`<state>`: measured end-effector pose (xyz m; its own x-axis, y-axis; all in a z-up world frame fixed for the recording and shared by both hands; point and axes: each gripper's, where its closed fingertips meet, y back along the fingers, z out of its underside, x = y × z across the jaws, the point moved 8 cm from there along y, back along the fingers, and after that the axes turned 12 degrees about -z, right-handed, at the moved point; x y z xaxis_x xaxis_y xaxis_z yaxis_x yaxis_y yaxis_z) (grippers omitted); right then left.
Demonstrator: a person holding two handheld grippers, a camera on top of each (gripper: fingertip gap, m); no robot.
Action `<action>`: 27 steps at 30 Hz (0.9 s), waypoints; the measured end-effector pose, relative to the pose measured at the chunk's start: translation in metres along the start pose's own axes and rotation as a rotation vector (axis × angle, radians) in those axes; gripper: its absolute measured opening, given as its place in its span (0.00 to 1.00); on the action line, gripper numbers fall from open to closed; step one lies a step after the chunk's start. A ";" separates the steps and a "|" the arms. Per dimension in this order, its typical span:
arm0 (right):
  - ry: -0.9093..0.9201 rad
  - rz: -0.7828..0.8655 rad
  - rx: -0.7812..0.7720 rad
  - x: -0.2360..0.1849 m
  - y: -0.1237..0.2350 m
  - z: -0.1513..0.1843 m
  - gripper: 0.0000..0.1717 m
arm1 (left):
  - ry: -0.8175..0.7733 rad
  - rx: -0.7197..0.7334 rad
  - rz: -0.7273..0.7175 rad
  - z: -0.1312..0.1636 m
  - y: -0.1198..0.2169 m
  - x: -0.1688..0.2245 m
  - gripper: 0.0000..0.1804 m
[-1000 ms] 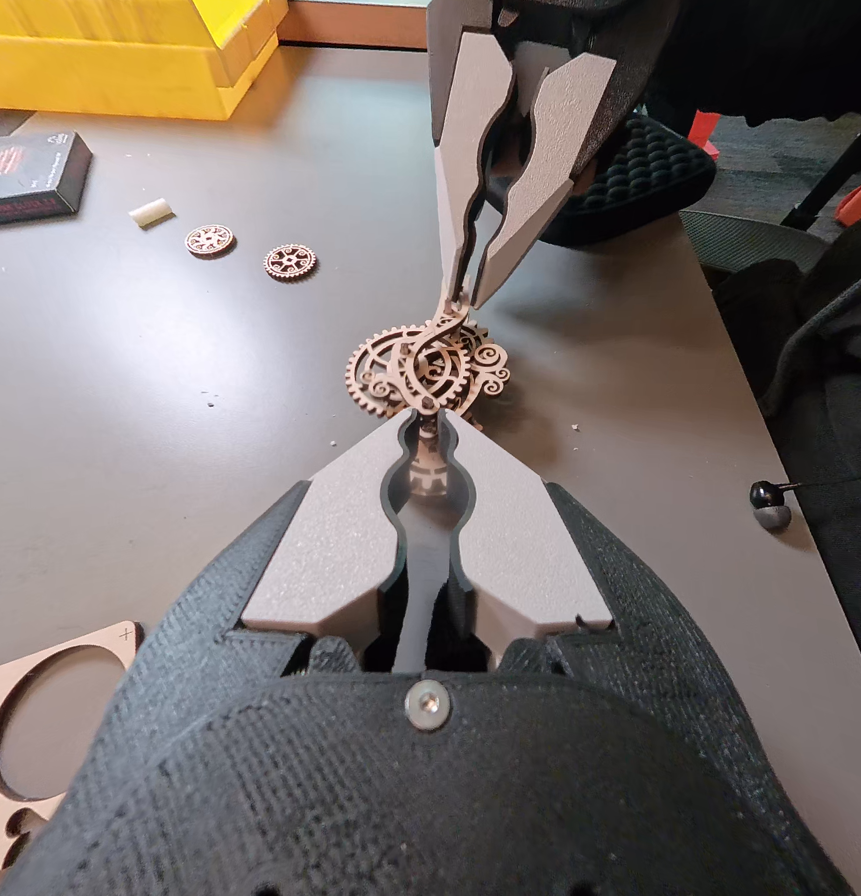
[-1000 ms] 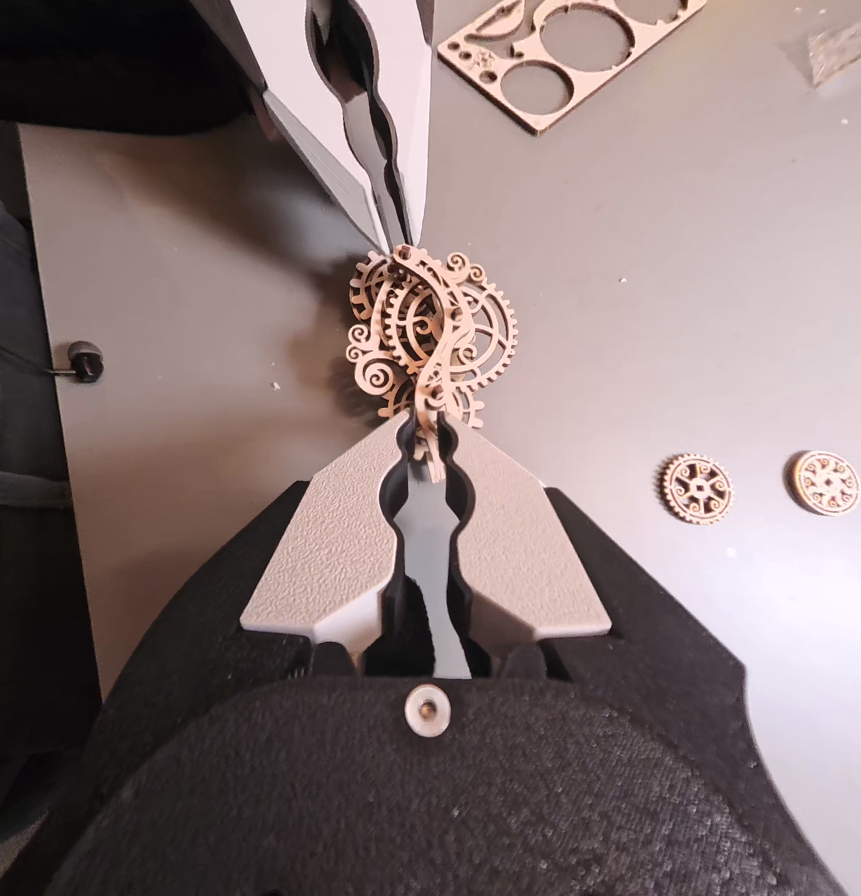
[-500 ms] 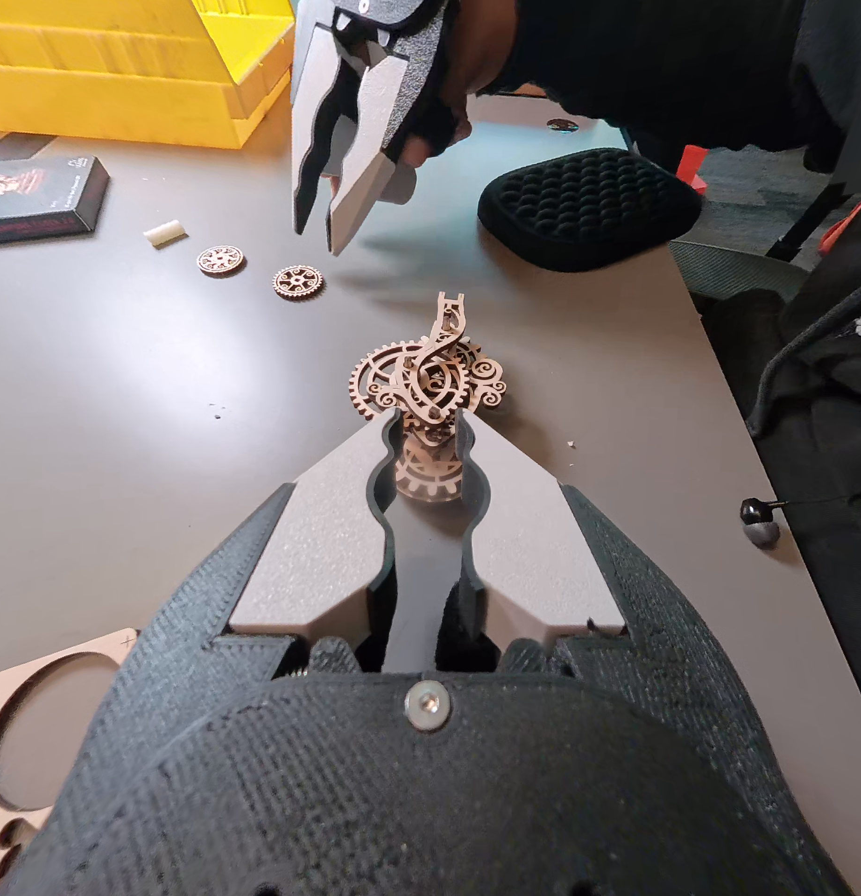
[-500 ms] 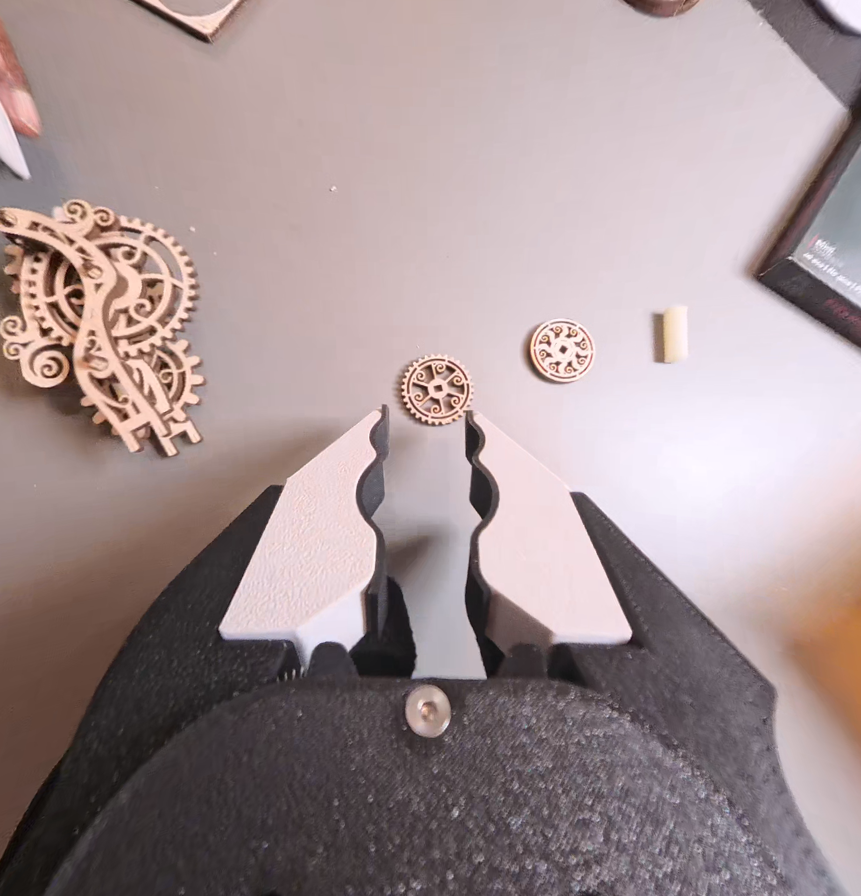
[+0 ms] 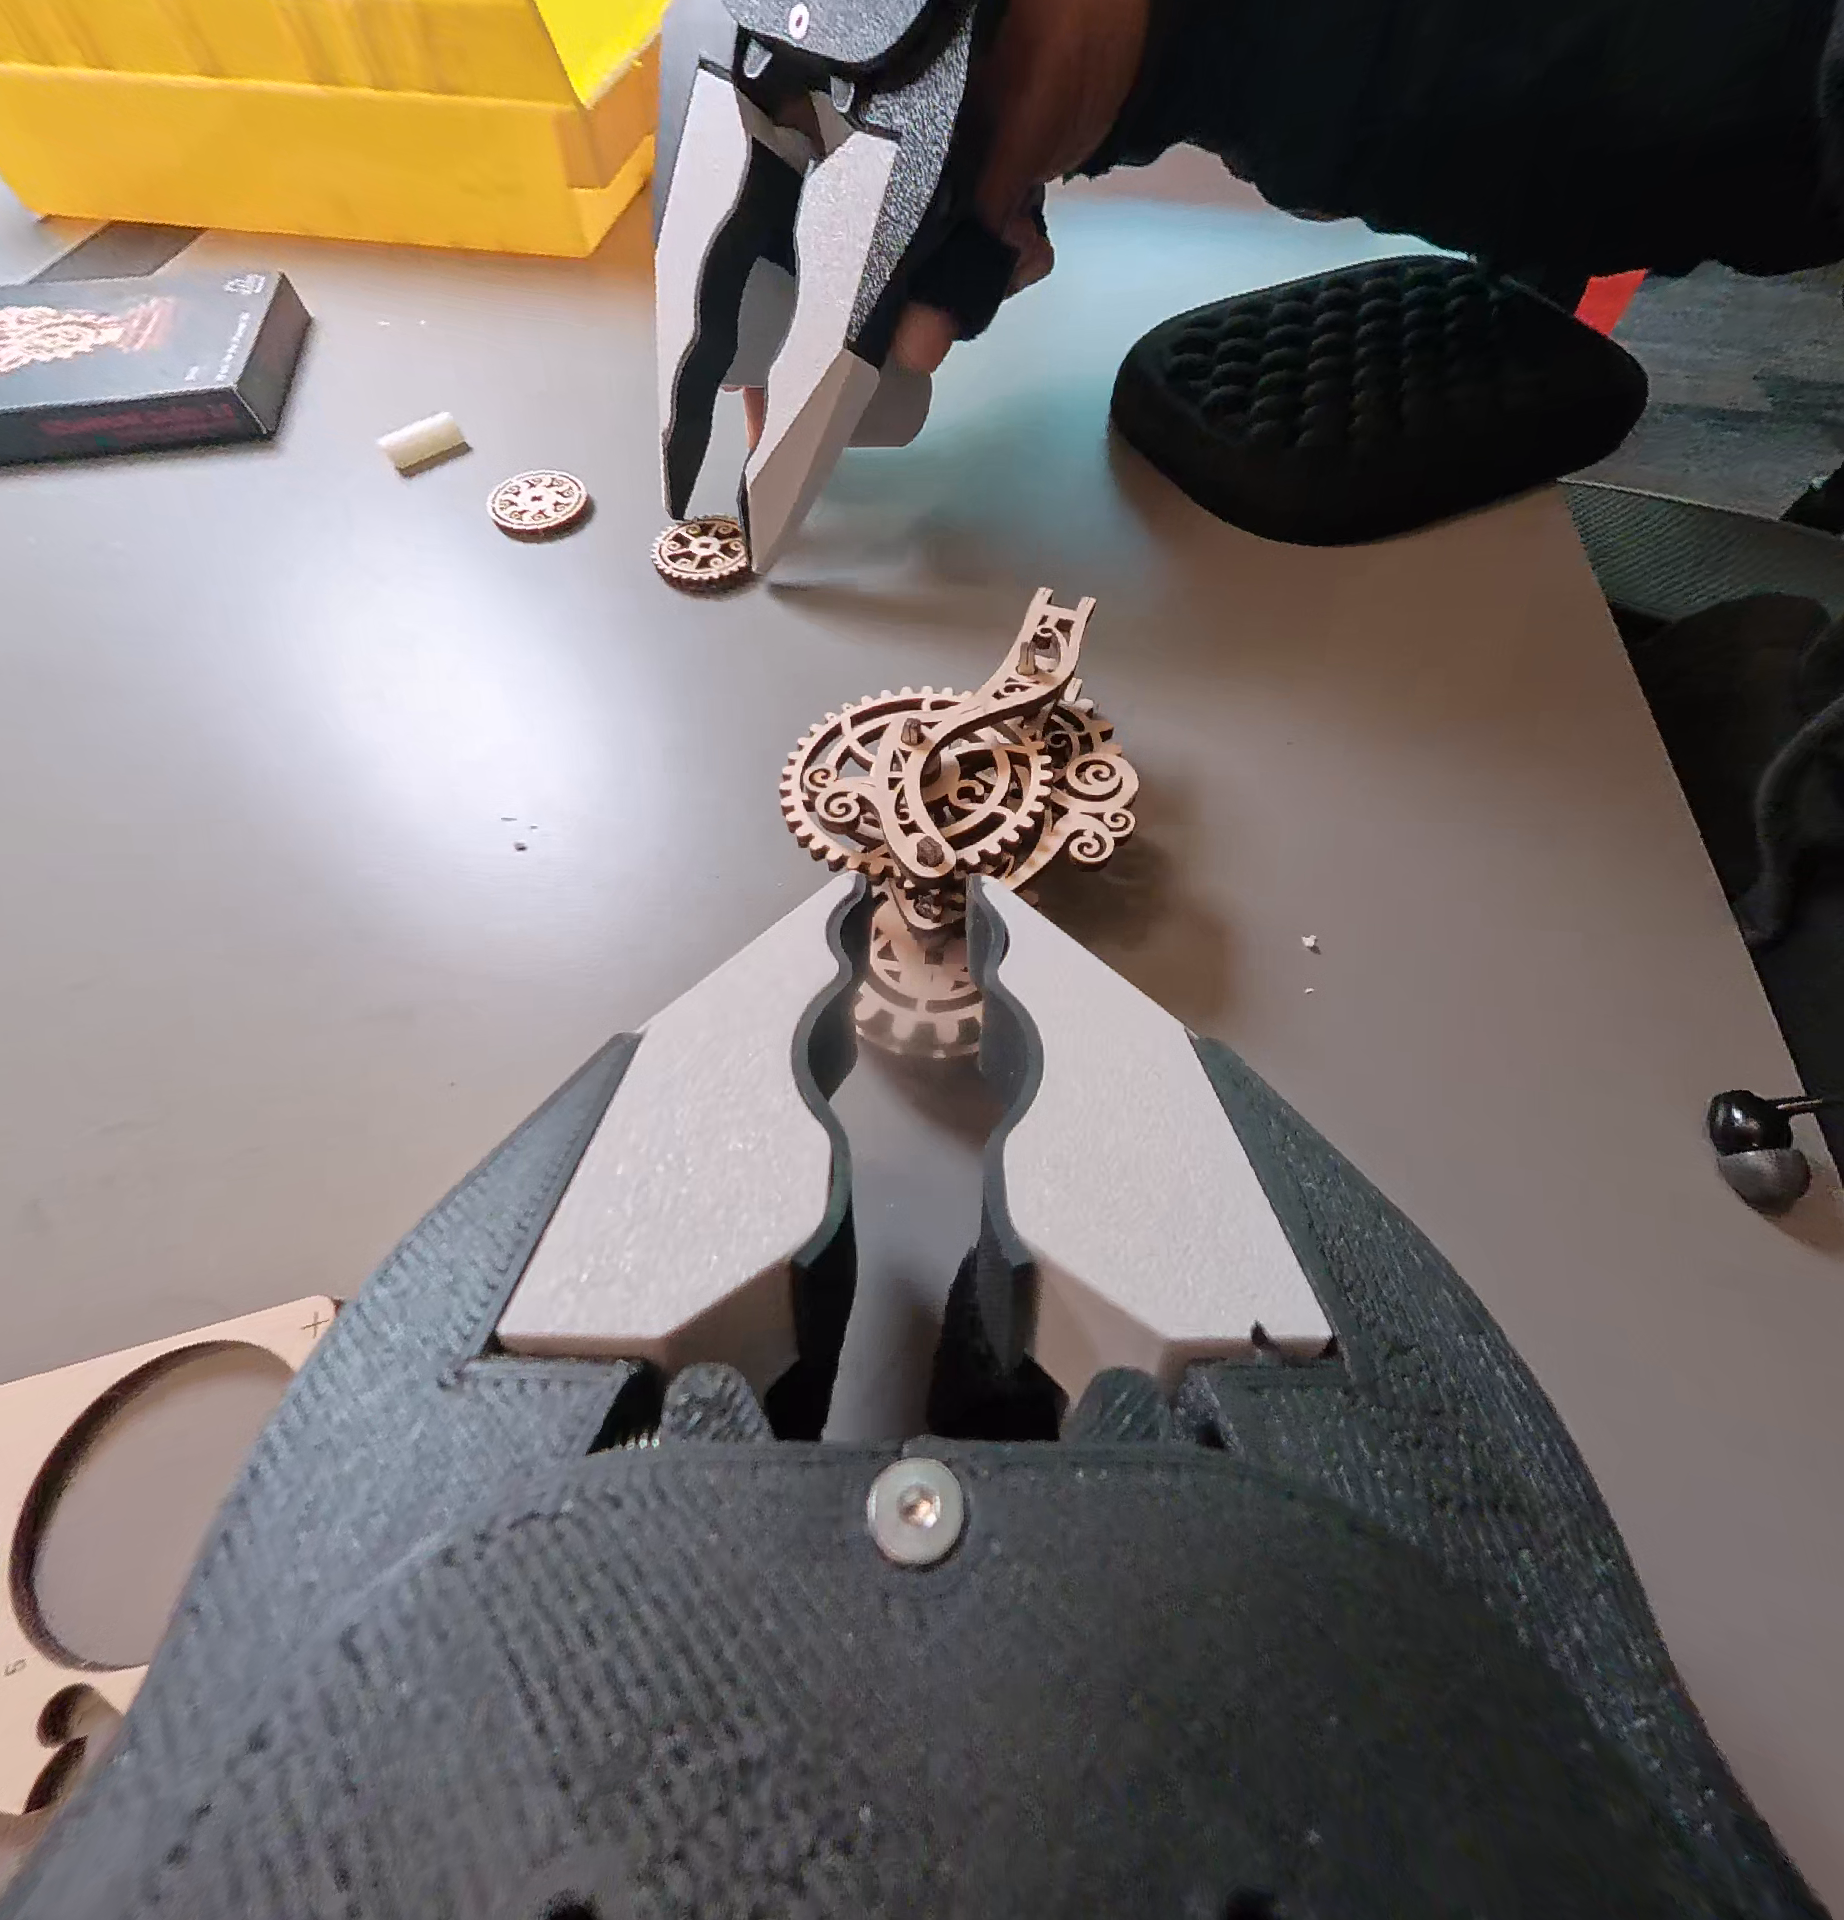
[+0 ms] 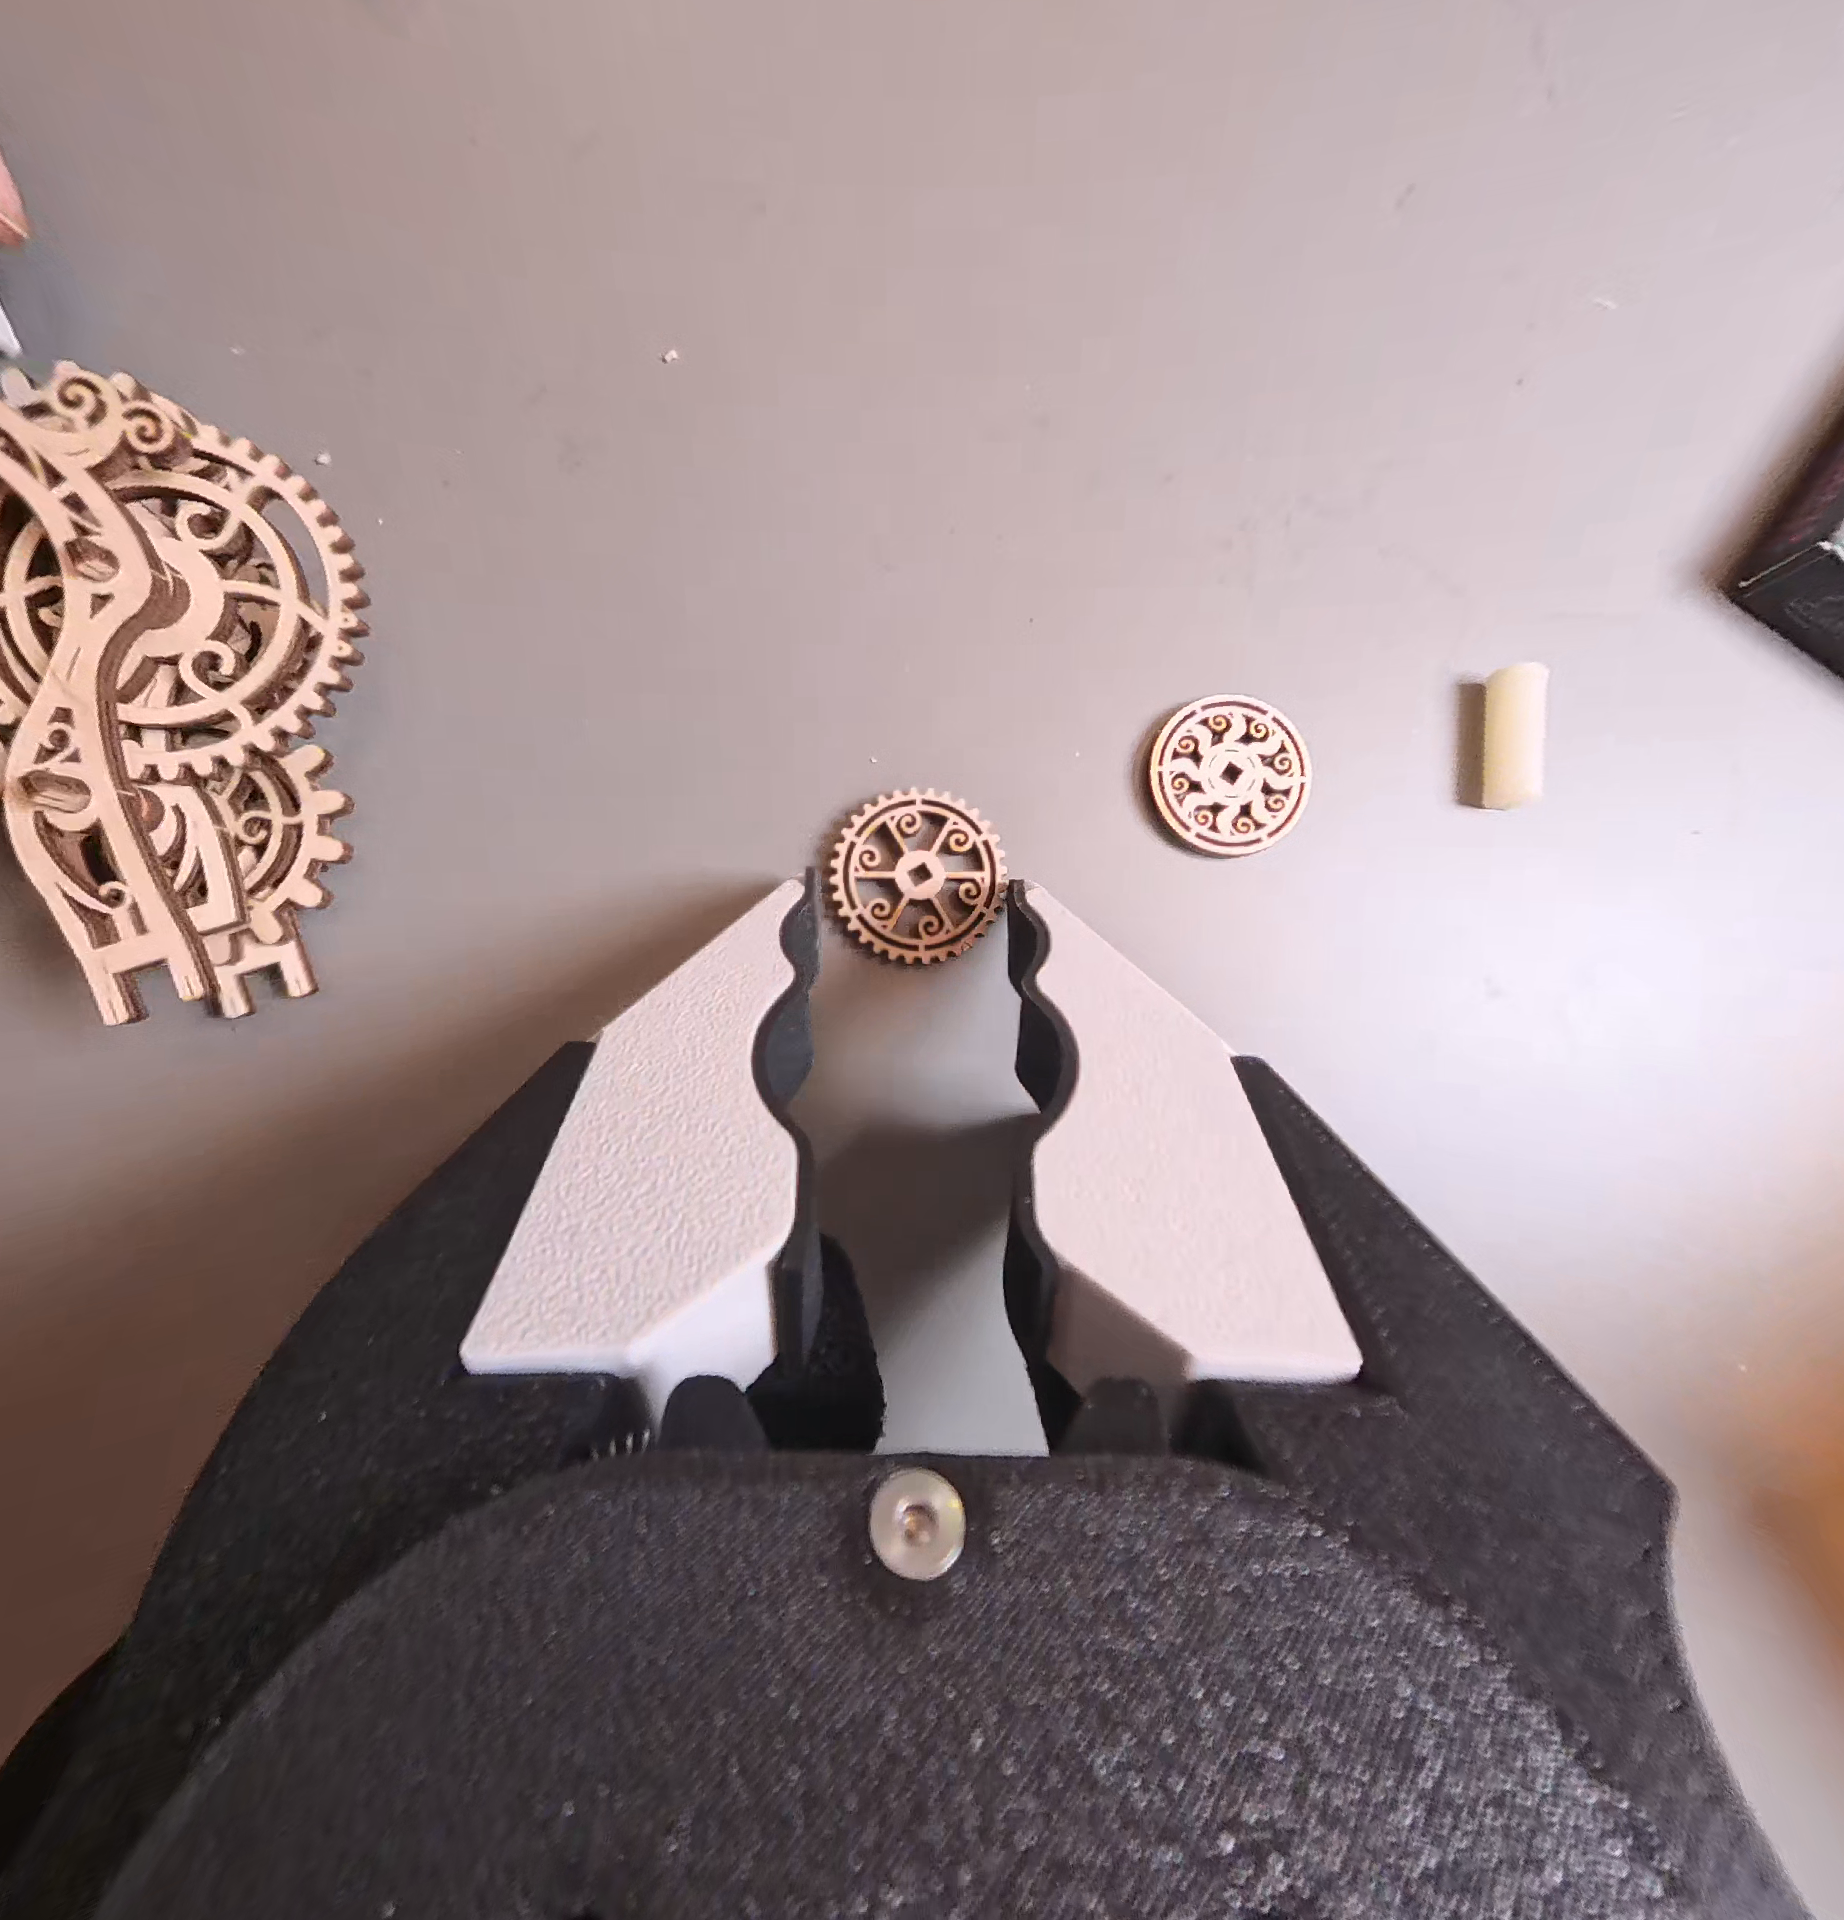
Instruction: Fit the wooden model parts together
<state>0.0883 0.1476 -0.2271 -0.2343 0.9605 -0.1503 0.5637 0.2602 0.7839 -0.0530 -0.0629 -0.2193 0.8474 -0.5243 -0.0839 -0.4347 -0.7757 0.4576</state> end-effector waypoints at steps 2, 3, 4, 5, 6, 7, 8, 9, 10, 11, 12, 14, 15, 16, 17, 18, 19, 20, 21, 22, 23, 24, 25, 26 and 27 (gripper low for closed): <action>0.016 0.007 -0.014 0.000 -0.001 0.000 0.20 | 0.007 0.004 -0.004 0.000 0.000 -0.002 0.09; 0.022 0.010 -0.018 -0.001 -0.002 0.000 0.20 | 0.010 0.003 -0.003 0.001 0.000 -0.002 0.09; 0.026 0.010 -0.021 -0.001 -0.002 -0.001 0.20 | 0.012 0.003 -0.003 0.001 0.000 -0.002 0.09; 0.029 0.010 -0.023 -0.002 -0.003 -0.001 0.20 | 0.014 0.004 -0.002 0.001 0.000 -0.002 0.09; 0.034 0.010 -0.024 -0.003 -0.003 -0.001 0.19 | 0.017 0.005 -0.001 0.001 0.000 -0.003 0.09; 0.038 0.010 -0.025 -0.003 -0.003 -0.001 0.19 | 0.020 0.006 0.001 0.001 0.000 -0.003 0.09; 0.040 0.010 -0.025 -0.004 -0.003 -0.002 0.19 | 0.022 0.007 0.002 0.001 -0.001 -0.003 0.09; 0.040 0.009 -0.024 -0.004 -0.004 -0.002 0.19 | 0.024 0.007 0.003 0.001 -0.001 -0.003 0.09; 0.040 0.008 -0.023 -0.004 -0.004 -0.002 0.19 | 0.026 0.007 0.004 0.001 -0.001 -0.003 0.09; 0.040 0.007 -0.022 -0.004 -0.004 -0.002 0.19 | 0.027 0.007 0.005 0.001 -0.001 -0.003 0.09; 0.039 0.006 -0.022 -0.003 -0.004 -0.002 0.19 | 0.028 0.007 0.006 0.001 -0.001 -0.003 0.09; 0.041 0.005 -0.022 -0.003 -0.004 -0.002 0.19 | 0.030 0.008 0.006 0.001 -0.001 -0.003 0.09; 0.041 0.004 -0.022 -0.003 -0.004 -0.002 0.19 | 0.030 0.009 0.007 0.001 -0.001 -0.003 0.09; 0.040 0.004 -0.022 -0.003 -0.004 -0.002 0.19 | 0.030 0.010 0.007 0.001 -0.001 -0.003 0.09; 0.040 0.005 -0.022 -0.003 -0.004 -0.002 0.19 | 0.030 0.011 0.007 0.001 0.000 -0.003 0.09; 0.040 0.005 -0.022 -0.003 -0.004 -0.002 0.19 | 0.031 0.013 0.008 0.001 0.000 -0.003 0.09; 0.039 0.007 -0.021 -0.004 -0.004 -0.002 0.19 | 0.032 0.016 0.009 0.001 0.000 -0.003 0.09; 0.038 0.009 -0.021 -0.004 -0.004 -0.001 0.19 | 0.032 0.019 0.011 0.000 0.000 -0.003 0.09; 0.038 0.012 -0.021 -0.004 -0.003 -0.001 0.19 | 0.033 0.022 0.012 0.000 0.000 -0.003 0.10; 0.038 0.014 -0.021 -0.004 -0.003 -0.001 0.19 | 0.033 0.024 0.014 -0.001 0.001 -0.002 0.10; 0.037 0.016 -0.021 -0.005 -0.003 -0.001 0.19 | 0.034 0.025 0.017 -0.001 0.001 -0.002 0.11; 0.036 0.018 -0.021 -0.005 -0.003 0.000 0.19 | 0.034 0.025 0.019 -0.001 0.001 -0.002 0.11; 0.035 0.020 -0.020 -0.005 -0.003 0.000 0.19 | 0.033 0.025 0.019 -0.001 0.001 -0.002 0.11; 0.034 0.022 -0.020 -0.006 -0.003 0.000 0.19 | 0.031 0.025 0.019 -0.001 0.001 -0.002 0.11; 0.033 0.024 -0.020 -0.006 -0.002 0.001 0.19 | 0.029 0.025 0.021 -0.001 0.001 -0.001 0.11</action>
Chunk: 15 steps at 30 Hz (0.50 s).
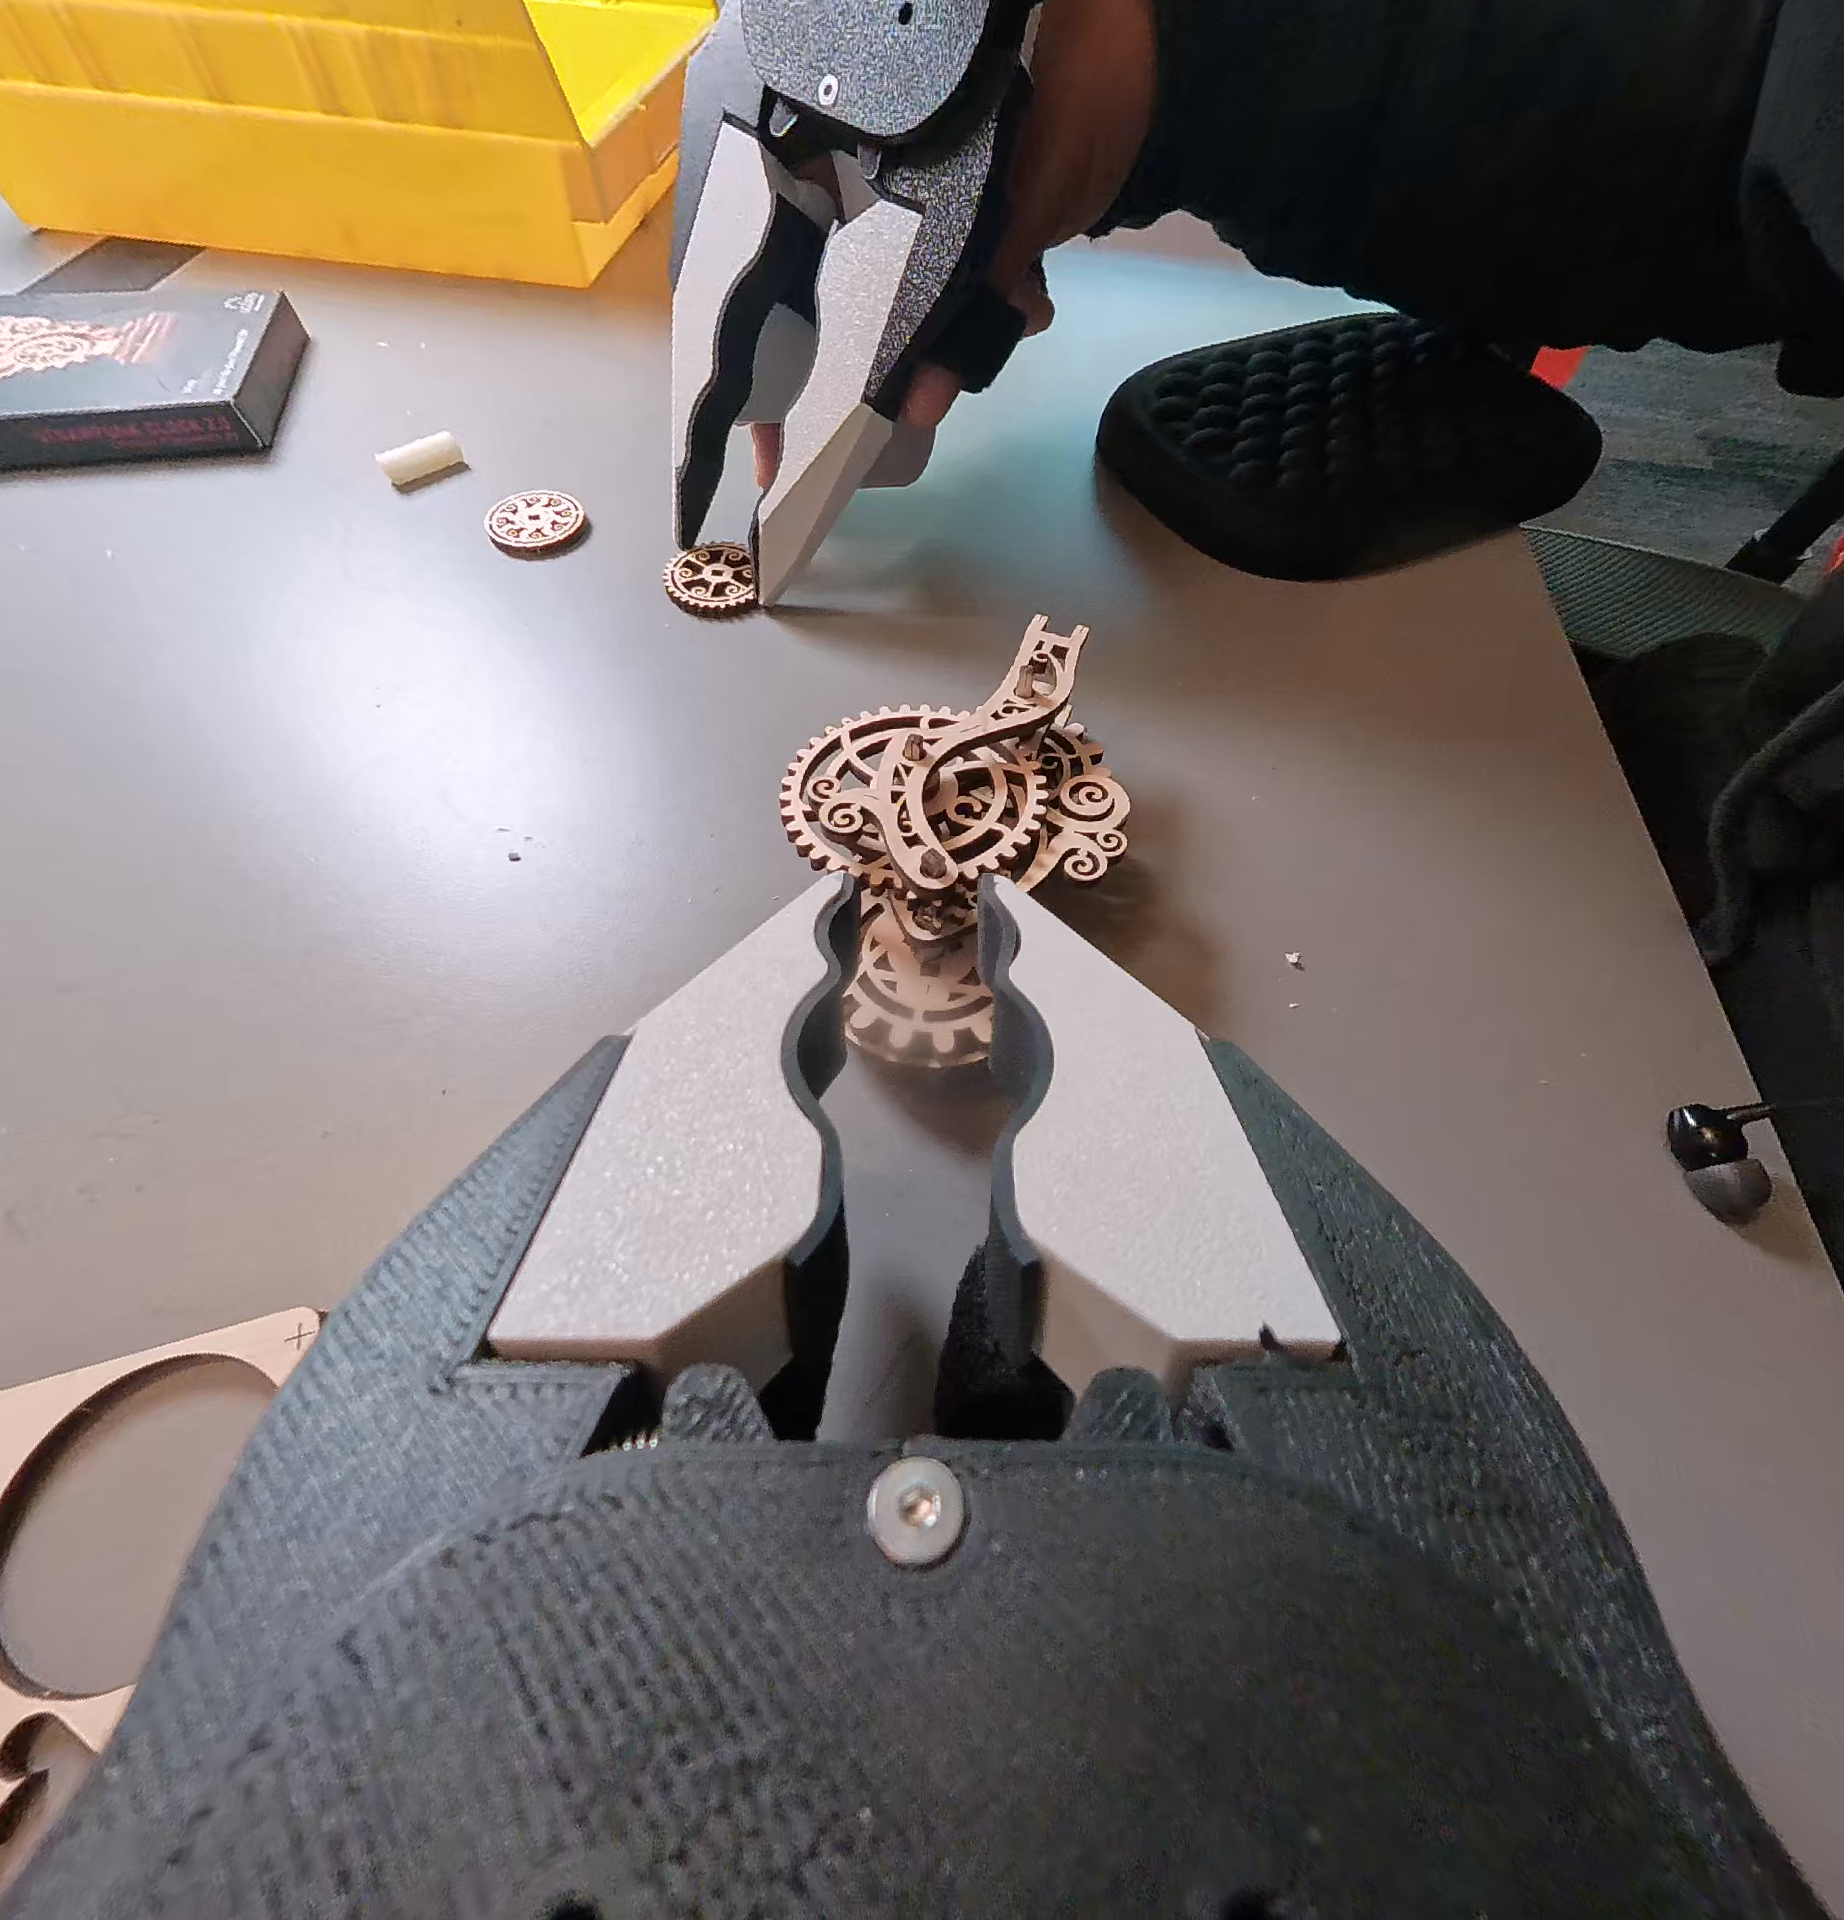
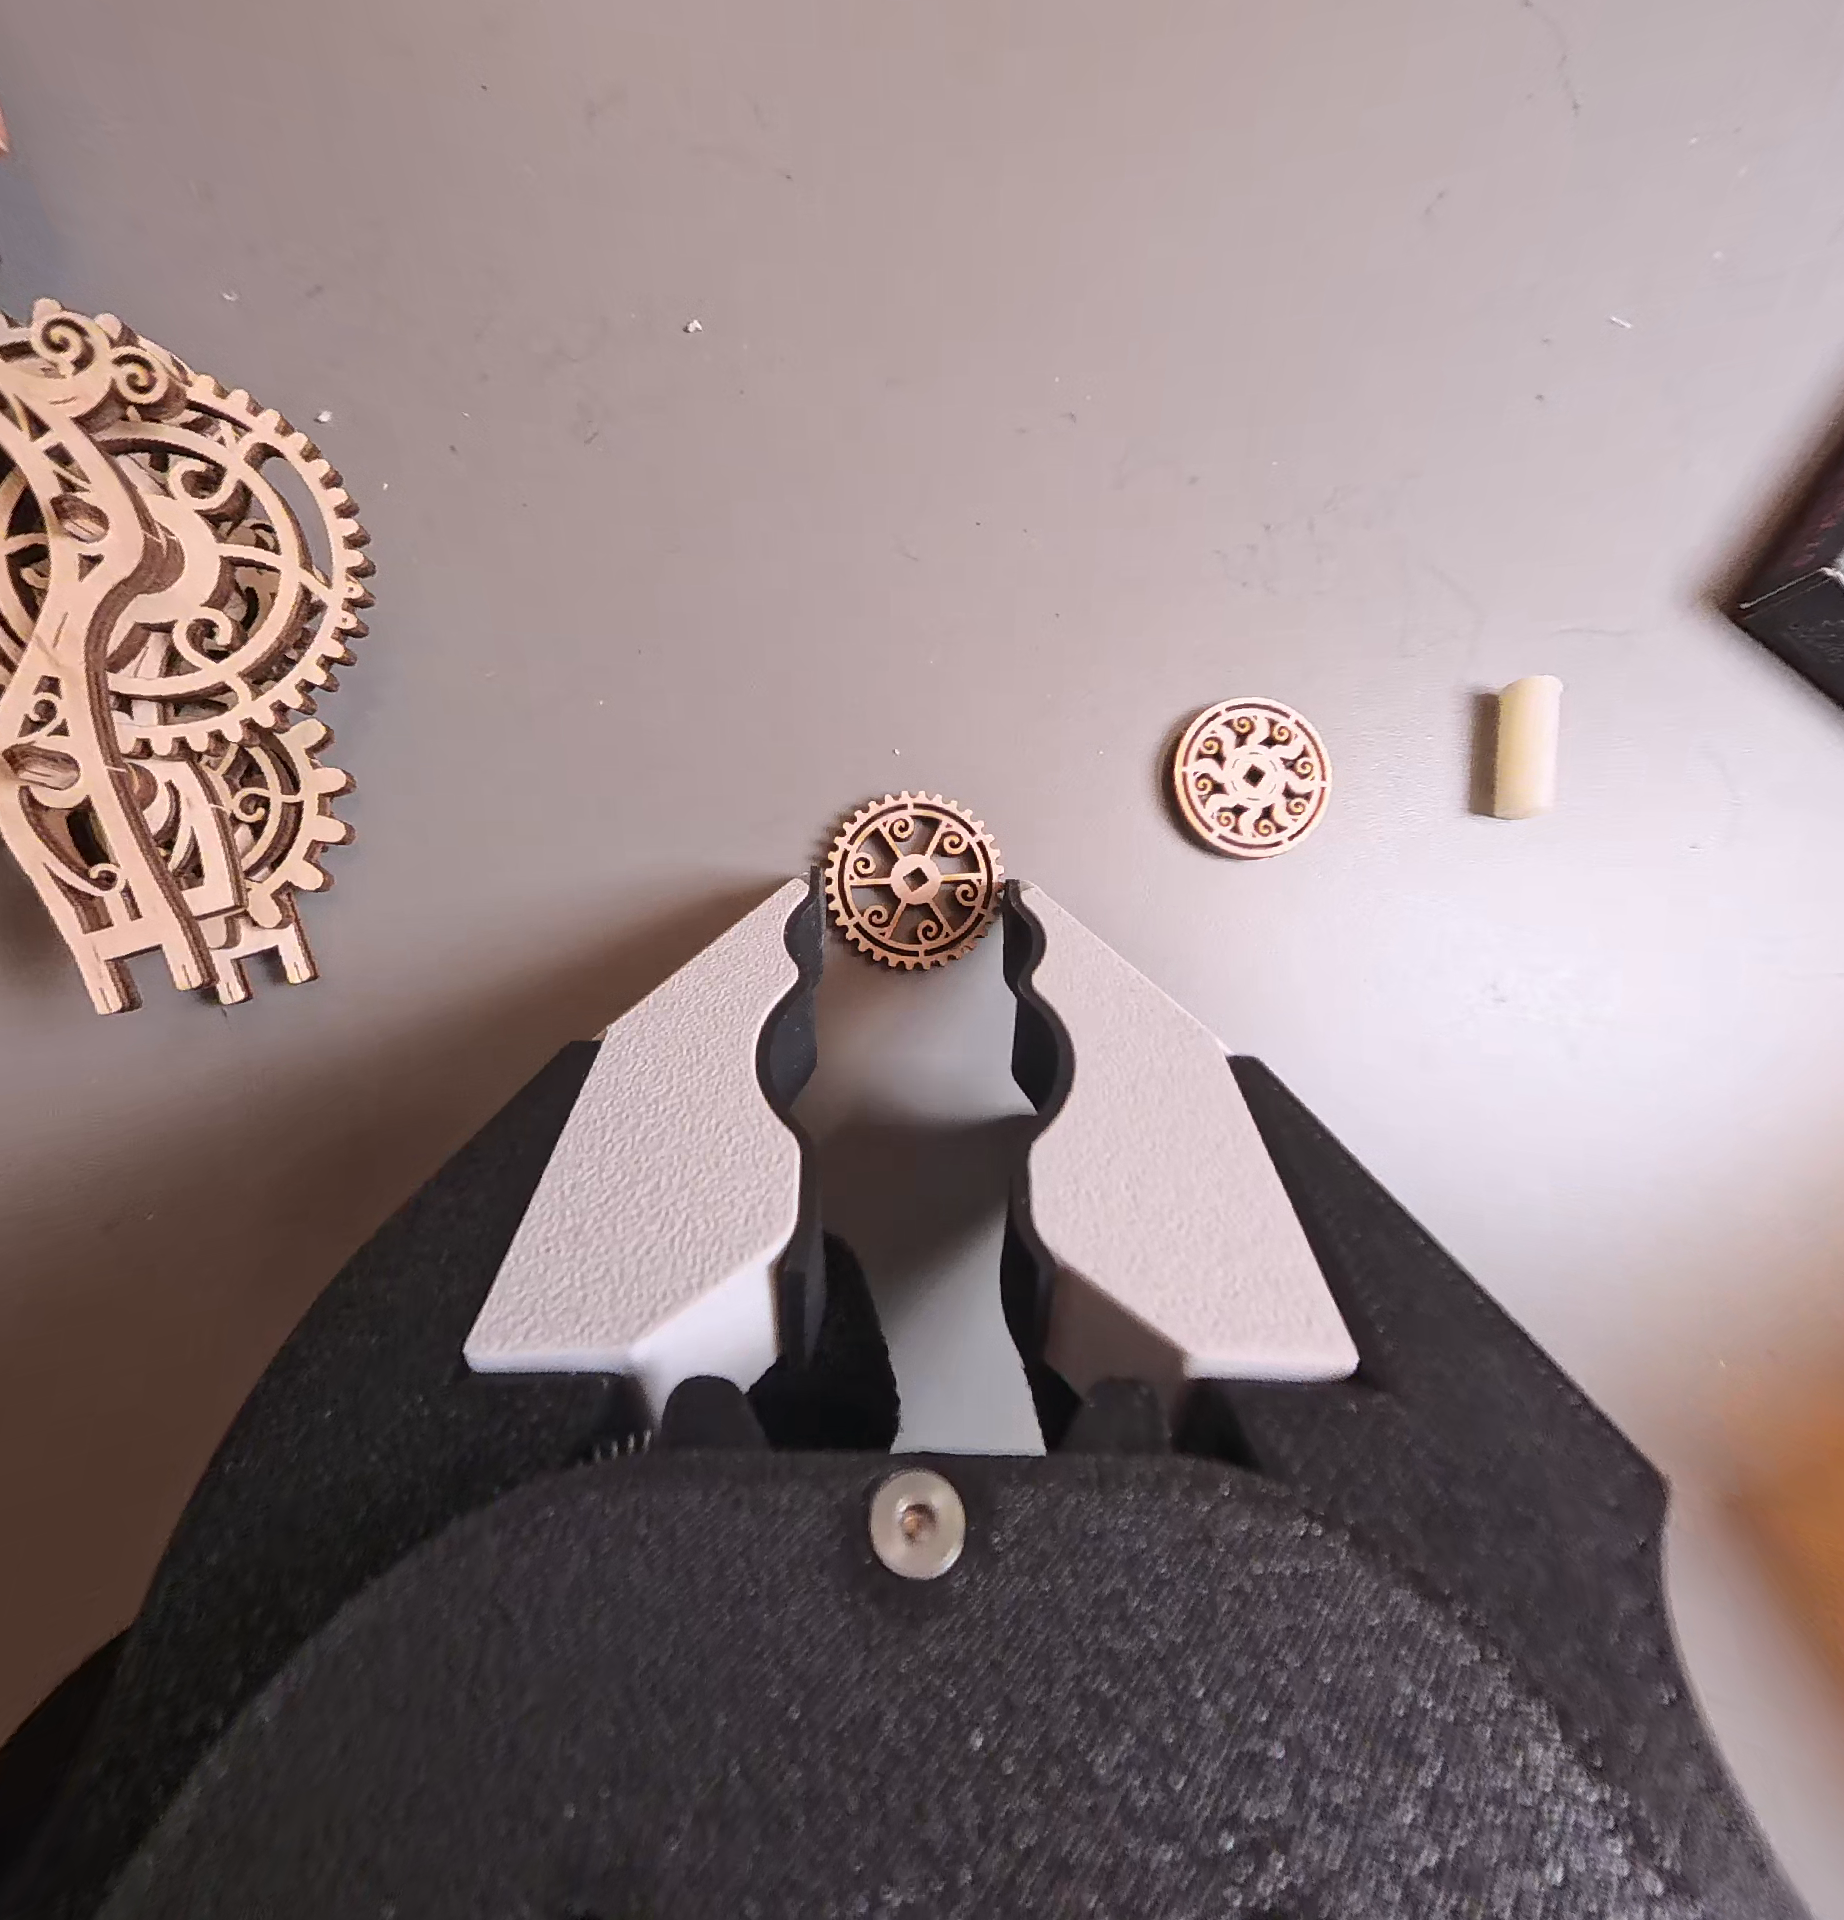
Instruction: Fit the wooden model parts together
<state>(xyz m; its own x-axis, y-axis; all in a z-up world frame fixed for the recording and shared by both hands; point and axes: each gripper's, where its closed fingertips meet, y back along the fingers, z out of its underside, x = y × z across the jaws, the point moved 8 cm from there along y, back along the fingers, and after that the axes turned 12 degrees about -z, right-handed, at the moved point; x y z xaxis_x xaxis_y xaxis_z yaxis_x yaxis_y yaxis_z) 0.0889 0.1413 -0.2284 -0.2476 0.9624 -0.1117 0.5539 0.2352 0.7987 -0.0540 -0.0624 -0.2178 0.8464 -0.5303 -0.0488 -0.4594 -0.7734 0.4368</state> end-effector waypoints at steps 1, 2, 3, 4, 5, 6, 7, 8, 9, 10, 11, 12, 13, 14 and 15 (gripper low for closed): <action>-0.001 0.003 0.000 -0.001 0.000 0.000 0.19 | -0.002 0.000 0.001 0.000 0.000 0.000 0.11; -0.001 0.006 0.000 -0.001 0.000 0.001 0.19 | -0.005 0.000 0.002 0.000 0.000 0.001 0.11; -0.002 0.008 0.000 -0.002 0.001 0.001 0.19 | -0.007 0.000 0.001 0.000 0.000 0.001 0.11; -0.002 0.011 0.000 -0.002 0.001 0.002 0.19 | -0.010 -0.002 -0.001 0.000 0.000 0.001 0.11; -0.003 0.014 0.000 -0.003 0.001 0.002 0.19 | -0.011 -0.003 0.001 0.000 0.000 0.001 0.11; -0.004 0.016 0.001 -0.003 0.002 0.002 0.19 | -0.012 -0.003 0.003 0.000 0.000 0.002 0.11; -0.004 0.018 0.000 -0.004 0.002 0.003 0.19 | -0.014 -0.003 0.005 0.000 0.000 0.002 0.11; -0.004 0.020 0.000 -0.004 0.002 0.003 0.19 | -0.016 -0.005 0.009 0.000 0.000 0.003 0.11; -0.003 0.023 0.000 -0.005 0.002 0.004 0.19 | -0.019 -0.006 0.012 0.000 -0.001 0.003 0.12; -0.003 0.025 0.000 -0.005 0.002 0.004 0.19 | -0.022 -0.008 0.015 0.000 -0.001 0.004 0.12; -0.002 0.026 0.000 -0.006 0.003 0.004 0.19 | -0.024 -0.008 0.020 0.000 -0.001 0.005 0.14; -0.002 0.026 0.001 -0.007 0.003 0.004 0.19 | -0.024 -0.006 0.027 0.000 -0.001 0.006 0.17; -0.001 0.025 0.004 -0.008 0.003 0.004 0.19 | -0.024 -0.006 0.033 0.000 -0.001 0.007 0.19; 0.000 0.024 0.010 -0.008 0.002 0.004 0.19 | -0.023 -0.006 0.039 0.000 -0.001 0.008 0.21; 0.003 0.022 0.020 -0.009 0.002 0.004 0.19 | -0.022 -0.010 0.044 0.000 -0.002 0.008 0.26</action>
<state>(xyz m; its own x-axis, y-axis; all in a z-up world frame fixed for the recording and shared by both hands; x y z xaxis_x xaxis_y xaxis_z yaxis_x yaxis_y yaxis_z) 0.0954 0.1335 -0.2280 -0.2380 0.9668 -0.0926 0.5745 0.2170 0.7892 -0.0460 -0.0654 -0.2191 0.8190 -0.5717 -0.0493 -0.4937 -0.7457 0.4475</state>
